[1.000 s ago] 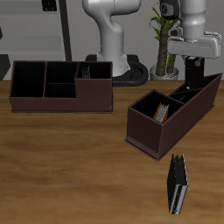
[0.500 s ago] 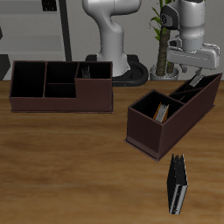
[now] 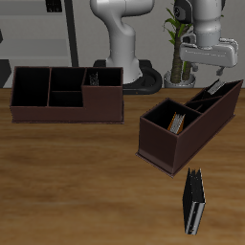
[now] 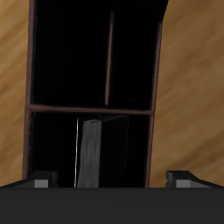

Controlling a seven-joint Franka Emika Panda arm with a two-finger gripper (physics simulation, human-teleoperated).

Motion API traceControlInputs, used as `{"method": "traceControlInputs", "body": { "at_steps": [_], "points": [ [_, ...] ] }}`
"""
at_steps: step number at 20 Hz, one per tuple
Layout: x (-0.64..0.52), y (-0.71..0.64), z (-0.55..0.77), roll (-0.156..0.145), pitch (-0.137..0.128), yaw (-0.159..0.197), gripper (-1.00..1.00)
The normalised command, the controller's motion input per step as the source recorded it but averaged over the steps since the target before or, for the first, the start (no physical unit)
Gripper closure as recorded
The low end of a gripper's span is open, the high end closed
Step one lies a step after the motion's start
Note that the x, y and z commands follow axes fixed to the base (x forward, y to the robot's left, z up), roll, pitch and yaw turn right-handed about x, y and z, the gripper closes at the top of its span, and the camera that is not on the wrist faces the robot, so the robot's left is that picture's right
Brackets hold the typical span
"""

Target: Place the right striped book into the back desk caddy's right compartment and place the orange book into the left desk caddy's right compartment and place the black book into the left desk caddy's left compartment

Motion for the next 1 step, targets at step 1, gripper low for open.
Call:
{"method": "traceControlInputs", "body": {
  "at_steps": [1],
  "points": [
    [-0.30,-0.50,0.55,0.042,-0.078,-0.004,-1.00]
  ]
}}
